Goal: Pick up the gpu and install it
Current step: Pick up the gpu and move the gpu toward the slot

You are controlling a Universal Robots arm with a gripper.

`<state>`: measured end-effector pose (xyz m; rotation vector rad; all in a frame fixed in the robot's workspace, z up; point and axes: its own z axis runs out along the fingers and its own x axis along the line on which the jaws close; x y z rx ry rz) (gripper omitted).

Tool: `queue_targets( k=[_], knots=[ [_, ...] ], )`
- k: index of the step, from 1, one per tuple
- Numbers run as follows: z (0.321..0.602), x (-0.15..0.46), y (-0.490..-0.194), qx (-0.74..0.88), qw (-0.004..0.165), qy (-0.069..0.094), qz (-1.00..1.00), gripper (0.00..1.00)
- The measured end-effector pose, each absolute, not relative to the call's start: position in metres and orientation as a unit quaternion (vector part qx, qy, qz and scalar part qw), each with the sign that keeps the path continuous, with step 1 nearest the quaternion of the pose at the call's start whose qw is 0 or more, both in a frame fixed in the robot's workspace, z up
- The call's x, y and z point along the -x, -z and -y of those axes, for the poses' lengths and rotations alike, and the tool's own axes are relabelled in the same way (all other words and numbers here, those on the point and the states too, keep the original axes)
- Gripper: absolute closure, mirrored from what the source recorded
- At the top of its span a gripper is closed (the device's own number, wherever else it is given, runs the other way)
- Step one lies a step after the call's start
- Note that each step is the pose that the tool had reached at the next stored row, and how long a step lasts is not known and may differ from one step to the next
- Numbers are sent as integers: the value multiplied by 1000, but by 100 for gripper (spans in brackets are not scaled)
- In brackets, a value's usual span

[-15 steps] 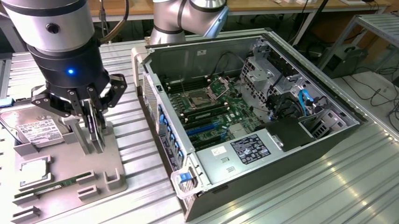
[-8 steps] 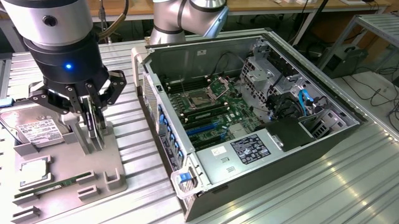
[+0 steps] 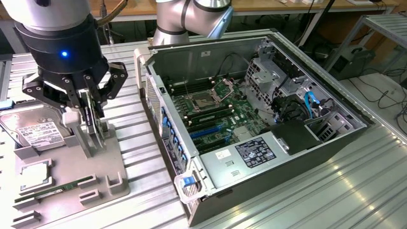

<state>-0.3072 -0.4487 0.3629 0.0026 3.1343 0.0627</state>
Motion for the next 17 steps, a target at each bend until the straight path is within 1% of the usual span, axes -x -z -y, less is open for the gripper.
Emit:
queue_targets(
  k=[5, 6, 17],
  knots=[
    [449, 307, -386, -1, 3, -20, -1000, 71],
    [449, 307, -395, -1, 3, -20, -1000, 71],
    [449, 307, -411, -1, 3, -20, -1000, 71]
  ],
)
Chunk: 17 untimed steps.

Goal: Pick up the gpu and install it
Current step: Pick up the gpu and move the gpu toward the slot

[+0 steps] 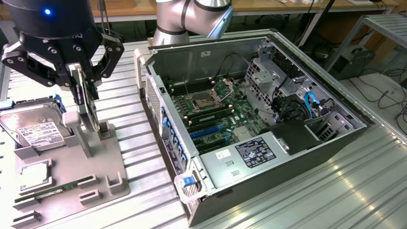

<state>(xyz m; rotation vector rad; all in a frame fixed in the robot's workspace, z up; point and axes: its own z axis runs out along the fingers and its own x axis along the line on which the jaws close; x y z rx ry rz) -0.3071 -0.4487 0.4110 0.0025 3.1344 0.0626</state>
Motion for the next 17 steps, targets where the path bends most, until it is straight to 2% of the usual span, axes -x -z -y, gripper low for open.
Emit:
queue_targets(
  k=[8, 17],
  knots=[
    [449, 307, -435, 2, 3, -20, -1000, 71],
    [449, 307, -445, 3, 3, -20, -1000, 71]
  ],
)
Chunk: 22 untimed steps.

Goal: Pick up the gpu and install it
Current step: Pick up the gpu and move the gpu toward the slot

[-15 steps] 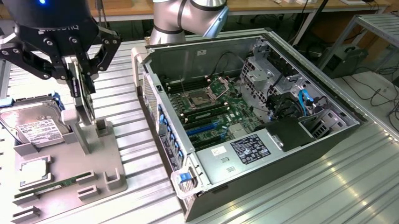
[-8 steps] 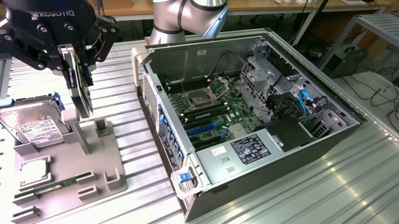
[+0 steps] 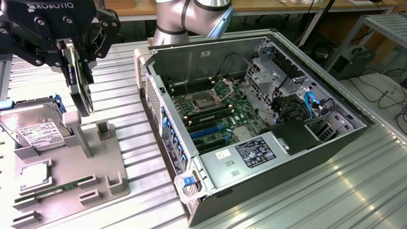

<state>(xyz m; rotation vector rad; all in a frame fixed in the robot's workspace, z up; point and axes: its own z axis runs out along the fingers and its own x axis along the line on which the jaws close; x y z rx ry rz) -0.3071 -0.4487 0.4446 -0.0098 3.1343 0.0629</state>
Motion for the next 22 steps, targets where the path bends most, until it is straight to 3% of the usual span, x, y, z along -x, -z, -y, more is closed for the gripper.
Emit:
queue_targets(
  k=[22],
  knots=[
    [449, 292, -445, 3, 3, -20, -1000, 71]
  ],
)
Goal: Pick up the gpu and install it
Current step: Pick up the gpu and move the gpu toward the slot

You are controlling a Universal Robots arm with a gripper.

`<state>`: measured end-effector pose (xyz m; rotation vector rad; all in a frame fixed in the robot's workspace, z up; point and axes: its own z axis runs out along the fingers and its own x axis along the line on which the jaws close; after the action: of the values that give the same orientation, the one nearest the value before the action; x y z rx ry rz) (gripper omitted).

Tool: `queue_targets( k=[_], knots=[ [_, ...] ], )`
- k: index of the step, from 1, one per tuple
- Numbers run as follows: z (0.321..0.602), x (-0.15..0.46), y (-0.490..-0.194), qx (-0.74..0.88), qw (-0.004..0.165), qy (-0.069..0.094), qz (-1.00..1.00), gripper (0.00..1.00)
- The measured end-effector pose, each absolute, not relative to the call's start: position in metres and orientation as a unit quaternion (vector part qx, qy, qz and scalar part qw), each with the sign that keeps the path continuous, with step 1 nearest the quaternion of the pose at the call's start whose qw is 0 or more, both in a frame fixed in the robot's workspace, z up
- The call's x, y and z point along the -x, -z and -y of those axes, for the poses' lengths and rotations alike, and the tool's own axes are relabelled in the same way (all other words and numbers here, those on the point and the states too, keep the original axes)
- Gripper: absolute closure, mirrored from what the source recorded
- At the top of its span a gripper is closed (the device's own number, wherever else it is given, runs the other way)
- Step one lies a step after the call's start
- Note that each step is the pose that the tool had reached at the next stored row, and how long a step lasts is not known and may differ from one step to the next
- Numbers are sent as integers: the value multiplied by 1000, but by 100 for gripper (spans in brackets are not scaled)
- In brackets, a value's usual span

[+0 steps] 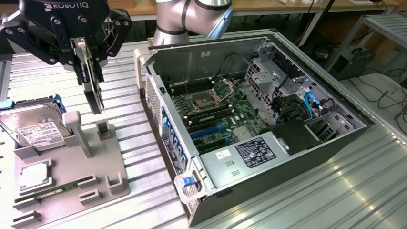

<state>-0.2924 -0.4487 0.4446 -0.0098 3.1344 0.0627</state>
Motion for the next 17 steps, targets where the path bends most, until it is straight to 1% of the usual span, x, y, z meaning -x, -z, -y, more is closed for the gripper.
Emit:
queue_targets(
  k=[17],
  knots=[
    [449, 273, -444, 4, 3, -20, -1000, 71]
  ],
)
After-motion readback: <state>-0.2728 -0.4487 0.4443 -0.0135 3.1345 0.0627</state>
